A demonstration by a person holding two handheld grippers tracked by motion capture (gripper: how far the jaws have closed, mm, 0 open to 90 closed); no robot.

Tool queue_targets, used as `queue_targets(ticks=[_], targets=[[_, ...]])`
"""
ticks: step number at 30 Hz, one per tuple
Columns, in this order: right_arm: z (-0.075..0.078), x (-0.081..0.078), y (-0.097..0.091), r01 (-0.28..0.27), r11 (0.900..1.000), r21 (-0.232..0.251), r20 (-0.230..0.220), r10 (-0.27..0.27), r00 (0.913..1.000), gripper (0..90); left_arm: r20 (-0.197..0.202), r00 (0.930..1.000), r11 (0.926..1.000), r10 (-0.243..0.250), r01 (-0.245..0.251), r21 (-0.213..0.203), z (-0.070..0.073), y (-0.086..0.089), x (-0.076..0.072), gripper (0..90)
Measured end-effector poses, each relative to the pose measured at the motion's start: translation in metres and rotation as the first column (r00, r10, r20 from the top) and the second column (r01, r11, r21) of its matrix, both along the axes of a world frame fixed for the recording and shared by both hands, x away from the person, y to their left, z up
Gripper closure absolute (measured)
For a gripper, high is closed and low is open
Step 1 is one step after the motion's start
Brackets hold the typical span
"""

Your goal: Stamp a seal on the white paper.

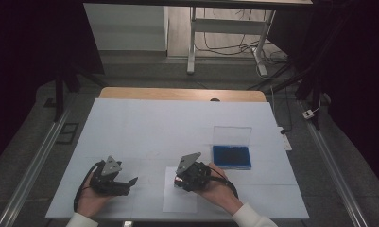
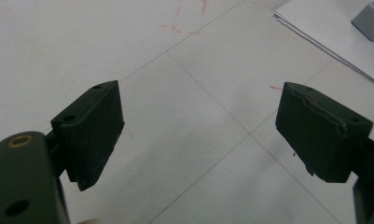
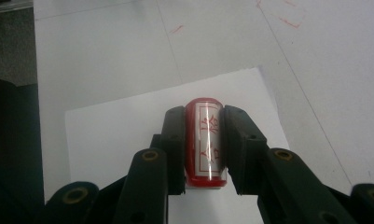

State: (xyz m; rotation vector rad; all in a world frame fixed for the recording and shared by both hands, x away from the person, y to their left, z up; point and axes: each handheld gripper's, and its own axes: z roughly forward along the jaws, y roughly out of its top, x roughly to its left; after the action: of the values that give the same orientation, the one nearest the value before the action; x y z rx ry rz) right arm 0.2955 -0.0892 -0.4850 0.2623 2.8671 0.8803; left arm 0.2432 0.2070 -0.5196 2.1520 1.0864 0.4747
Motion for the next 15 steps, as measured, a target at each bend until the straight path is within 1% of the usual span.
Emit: queue_targets(ticks=[2, 3, 10, 13, 15], targets=[[-0.0010, 0.0013, -0.0003, -0.003, 0.9999, 0.010, -0.001, 0.003, 1.0000, 69.8, 0.000, 1.0000, 1.0000, 0.000, 0.000, 0.000, 0.0000, 0.0000, 0.0000, 15.3], [-0.0008, 0.0009, -0.0001, 0.010, 0.9999, 0.008, -0.013, -0.010, 0.9999, 69.8, -0.001, 1.0000, 1.0000, 0.001, -0.001, 0.000, -0.0001, 0.0000, 0.0001, 15.3], [-0.0003, 0.0026, 0.0005, 0.010, 0.9999, -0.006, -0.019, -0.010, 0.9998, 69.7, -0.001, 1.0000, 1.0000, 0.001, -0.001, 0.003, -0.0003, -0.0002, 0.0001, 15.3], [-0.0011, 0.0039, 0.0004, 0.006, 1.0000, -0.001, -0.019, -0.006, 0.9998, 69.8, -0.001, 1.0000, 1.0000, 0.001, -0.001, 0.002, -0.0004, 0.0000, 0.0002, 15.3], [-0.0011, 0.0039, 0.0007, 0.017, 0.9999, -0.001, -0.030, -0.017, 0.9994, 69.9, -0.001, 1.0000, 1.0000, 0.002, -0.002, 0.003, -0.0004, 0.0000, 0.0002, 15.3]])
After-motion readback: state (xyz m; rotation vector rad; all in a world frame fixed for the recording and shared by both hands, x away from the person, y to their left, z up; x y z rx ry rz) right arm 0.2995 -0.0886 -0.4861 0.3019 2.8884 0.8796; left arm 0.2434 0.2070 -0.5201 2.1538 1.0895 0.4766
